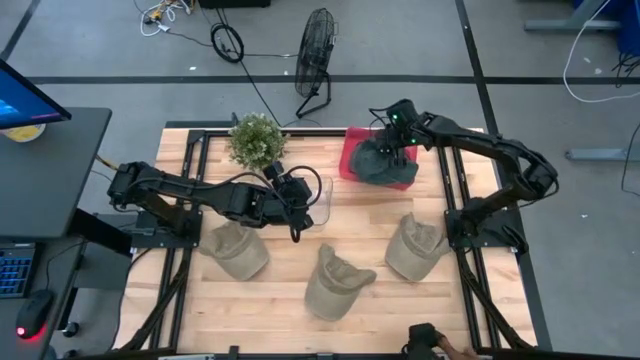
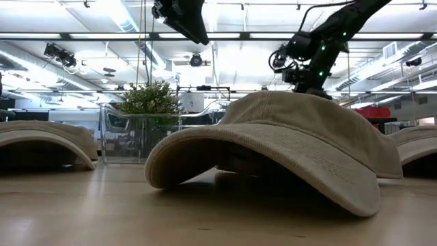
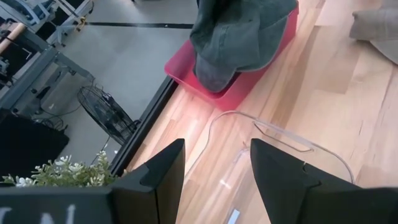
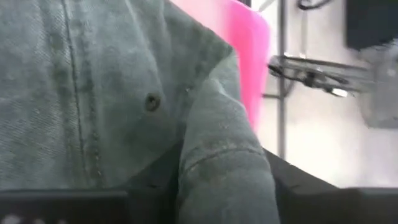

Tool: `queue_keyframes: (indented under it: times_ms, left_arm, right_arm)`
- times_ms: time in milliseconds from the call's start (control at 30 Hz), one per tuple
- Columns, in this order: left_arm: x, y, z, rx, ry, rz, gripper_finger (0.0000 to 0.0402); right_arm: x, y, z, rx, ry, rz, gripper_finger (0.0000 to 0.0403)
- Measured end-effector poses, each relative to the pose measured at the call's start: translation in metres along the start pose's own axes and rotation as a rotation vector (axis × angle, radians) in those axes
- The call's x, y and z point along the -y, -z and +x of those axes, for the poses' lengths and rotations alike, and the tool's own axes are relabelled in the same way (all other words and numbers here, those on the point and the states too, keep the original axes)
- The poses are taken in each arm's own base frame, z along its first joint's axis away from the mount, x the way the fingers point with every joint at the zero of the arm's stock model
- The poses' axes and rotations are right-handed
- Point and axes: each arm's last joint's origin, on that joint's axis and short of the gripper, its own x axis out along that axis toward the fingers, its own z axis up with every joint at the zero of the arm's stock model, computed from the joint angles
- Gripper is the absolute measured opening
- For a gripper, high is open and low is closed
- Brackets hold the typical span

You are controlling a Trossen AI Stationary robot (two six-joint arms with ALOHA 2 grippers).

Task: Pick & Place hat
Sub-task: Put the black cap into the red bin

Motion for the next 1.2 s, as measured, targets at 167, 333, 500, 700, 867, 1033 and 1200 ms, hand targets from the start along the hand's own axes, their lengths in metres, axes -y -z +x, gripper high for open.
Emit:
queue_keyframes:
  times_ms: [167,333,500,700,867,1033,1200]
  left_arm:
    - [0.0,0.0,0.0,0.0,0.0,0.0,0.0186]
    - [0.0,0.0,0.0,0.0,0.0,0.001,0.0186]
    - [0.0,0.0,0.0,0.0,0.001,0.001,0.0186]
    - [0.001,0.0,0.0,-0.005,0.023,0.001,0.0186]
    - [0.001,0.0,0.0,-0.005,0.023,0.001,0.0186]
    - [0.001,0.0,0.0,-0.005,0.023,0.001,0.0186]
    - [0.001,0.0,0.0,-0.005,0.024,0.0,0.0186]
  right_arm:
    - [-0.006,0.002,-0.024,-0.068,0.052,-0.023,0.0187]
    - [-0.015,0.006,-0.047,-0.033,-0.003,0.028,0.0209]
    - [-0.022,0.009,-0.071,-0.018,0.018,0.107,0.0217]
    - [-0.021,0.001,-0.106,0.178,0.164,0.187,0.0197]
    - [-0.02,-0.013,-0.118,0.48,-0.009,0.445,0.0166]
    - [-0.04,-0.021,-0.085,0.446,-0.251,0.441,0.0113]
    - [-0.064,-0.012,-0.027,0.269,-0.278,0.403,0.0041]
